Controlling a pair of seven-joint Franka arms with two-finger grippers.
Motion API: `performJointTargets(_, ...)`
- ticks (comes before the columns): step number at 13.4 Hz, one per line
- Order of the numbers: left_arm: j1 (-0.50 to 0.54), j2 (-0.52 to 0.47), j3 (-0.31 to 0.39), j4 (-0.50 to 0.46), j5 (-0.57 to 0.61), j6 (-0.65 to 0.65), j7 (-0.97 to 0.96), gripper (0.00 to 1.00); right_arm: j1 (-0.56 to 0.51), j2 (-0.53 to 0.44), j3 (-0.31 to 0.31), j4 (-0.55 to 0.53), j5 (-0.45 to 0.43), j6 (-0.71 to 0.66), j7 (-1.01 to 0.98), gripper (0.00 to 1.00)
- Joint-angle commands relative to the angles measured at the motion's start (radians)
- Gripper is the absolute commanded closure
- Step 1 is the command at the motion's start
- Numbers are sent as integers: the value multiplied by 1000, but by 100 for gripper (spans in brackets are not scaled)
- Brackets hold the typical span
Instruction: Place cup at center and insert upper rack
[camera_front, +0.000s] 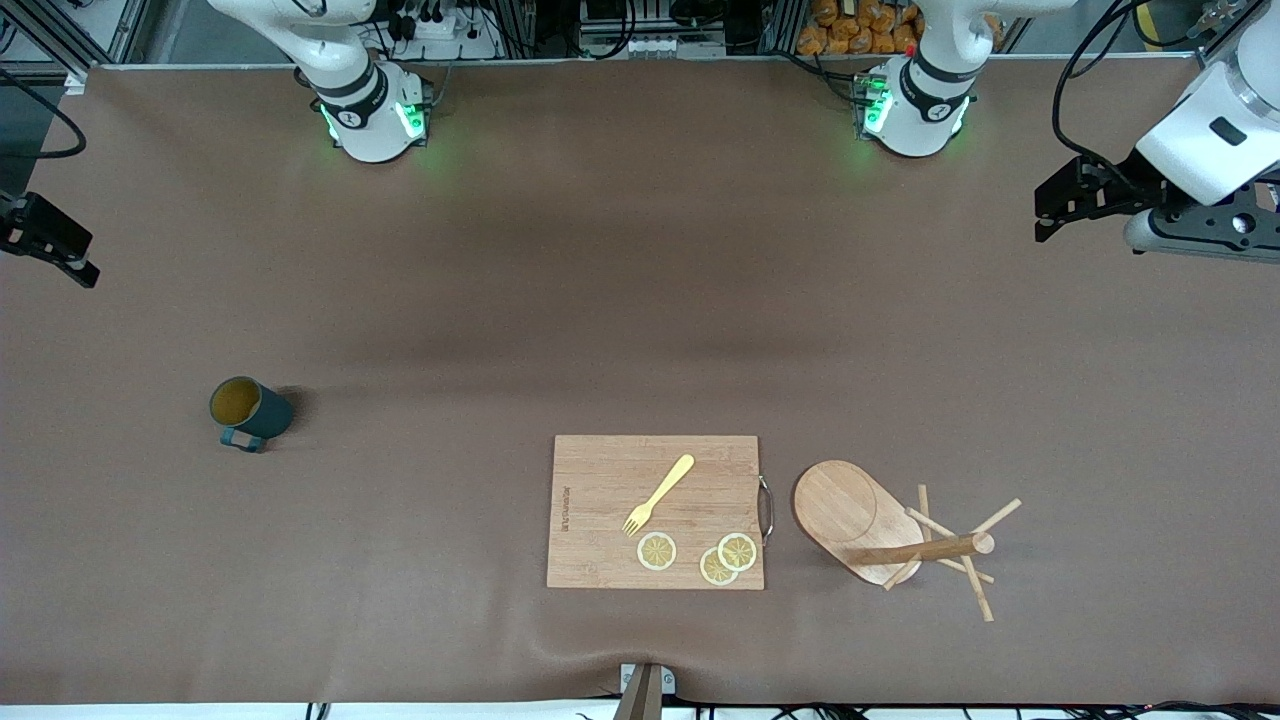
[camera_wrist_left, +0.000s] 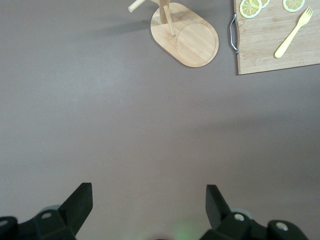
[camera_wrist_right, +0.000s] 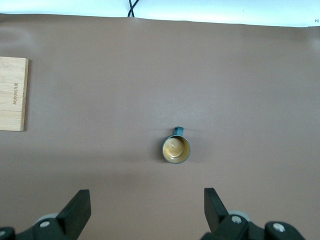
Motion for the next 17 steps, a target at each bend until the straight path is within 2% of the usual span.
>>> performJointTargets(1,-5,7,-2,16,24,1,1,0,-12,16,8,34,-10,-22,2,0)
performJointTargets(11,-2,10,-2,17,24,-1,1,0,-24,20,8,27,5,-63,0,0)
performJointTargets(15,-2,10,-2,17,26,-1,-1,0,-18,57,8,22,-1,-63,-4,0)
performJointTargets(17,-2,10,-2,17,26,-1,-1,0,-7,130,9,33,-14,-62,-9,0)
